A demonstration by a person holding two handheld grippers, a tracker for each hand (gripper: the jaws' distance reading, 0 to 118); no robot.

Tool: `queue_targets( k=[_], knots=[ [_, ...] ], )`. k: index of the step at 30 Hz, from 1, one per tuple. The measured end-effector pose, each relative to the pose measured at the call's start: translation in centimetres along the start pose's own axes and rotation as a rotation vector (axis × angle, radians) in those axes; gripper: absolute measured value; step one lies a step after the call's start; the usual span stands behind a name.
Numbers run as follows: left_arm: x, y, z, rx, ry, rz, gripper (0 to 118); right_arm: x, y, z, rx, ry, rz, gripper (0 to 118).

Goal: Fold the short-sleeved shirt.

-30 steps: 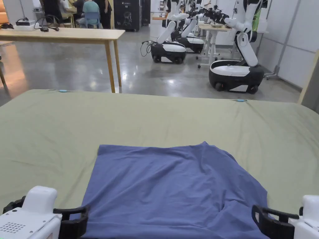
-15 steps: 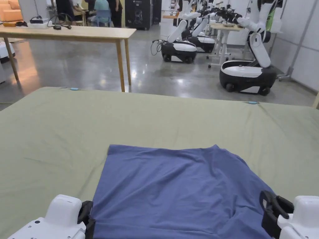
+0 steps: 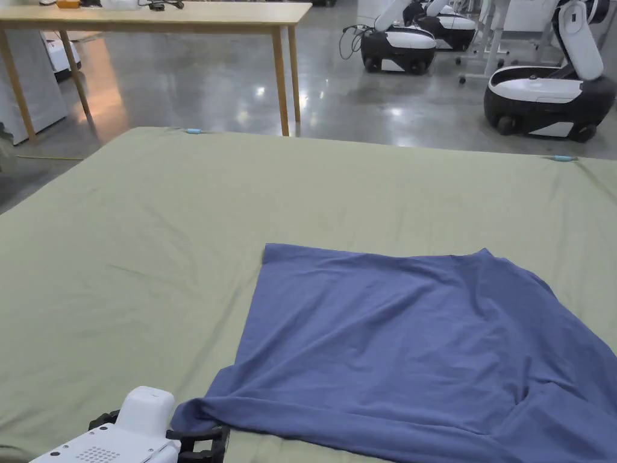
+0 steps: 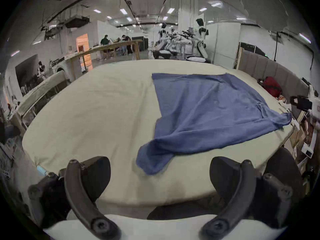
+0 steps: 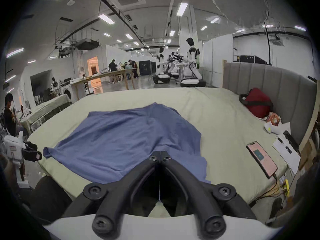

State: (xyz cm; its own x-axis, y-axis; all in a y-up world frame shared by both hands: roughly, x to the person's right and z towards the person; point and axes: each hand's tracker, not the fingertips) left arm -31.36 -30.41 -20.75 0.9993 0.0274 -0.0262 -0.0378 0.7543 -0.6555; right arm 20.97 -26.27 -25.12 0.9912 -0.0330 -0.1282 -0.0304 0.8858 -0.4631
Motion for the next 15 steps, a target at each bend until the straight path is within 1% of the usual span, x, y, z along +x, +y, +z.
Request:
queue_targets(
  k=[3,4,5,6,7,8,9,10,11,13,14,15],
  knots=[
    [-1.4,0.1,-3.1,-0.024,-0.029,0.007,0,1.0,-0.1,0.0,-0.022,-0.021,-0.012,0],
    [-1.9,0.4,-3.8,-0.068,-0.081,0.045,0,1.4,-0.1,0.0,-0.028,-0.033,-0.018,0],
    [-2.3,0.5,-4.9,-0.118,-0.065,0.067,0,2.0,-0.1,0.0,-0.035,-0.045,-0.026,0],
    [-1.2,0.3,-5.1,-0.101,0.039,0.022,0,2.4,-0.2,0.1,-0.040,-0.055,-0.032,0],
    [-1.0,0.1,-5.1,-0.085,0.012,0.012,0,2.9,-0.2,0.2,-0.041,-0.069,-0.036,3],
    [-1.1,0.2,-5.0,-0.096,-0.015,0.022,0,3.3,-0.2,0.3,-0.046,-0.083,-0.040,19],
    [-0.9,0.2,-4.6,-0.084,-0.009,0.029,0,3.8,-0.2,0.5,-0.052,-0.091,-0.041,54],
    [0.1,0.8,-3.2,-0.065,0.003,0.018,0,4.3,-0.1,0.7,-0.057,-0.095,-0.042,108],
    [0.3,0.9,-2.8,-0.068,-0.006,0.014,0,4.9,-0.1,0.9,-0.063,-0.090,-0.045,118],
    [0.9,0.9,-2.3,-0.069,0.001,0.005,0,6.1,-0.2,1.1,-0.077,-0.064,-0.068,117],
    [0.2,1.3,-2.3,-0.070,-0.009,0.015,0,6.5,-0.3,0.8,-0.098,-0.052,-0.075,117],
    [0.2,1.4,-2.1,-0.067,-0.014,0.020,0,6.8,-0.5,0.3,-0.153,-0.058,-0.069,117]
  ],
)
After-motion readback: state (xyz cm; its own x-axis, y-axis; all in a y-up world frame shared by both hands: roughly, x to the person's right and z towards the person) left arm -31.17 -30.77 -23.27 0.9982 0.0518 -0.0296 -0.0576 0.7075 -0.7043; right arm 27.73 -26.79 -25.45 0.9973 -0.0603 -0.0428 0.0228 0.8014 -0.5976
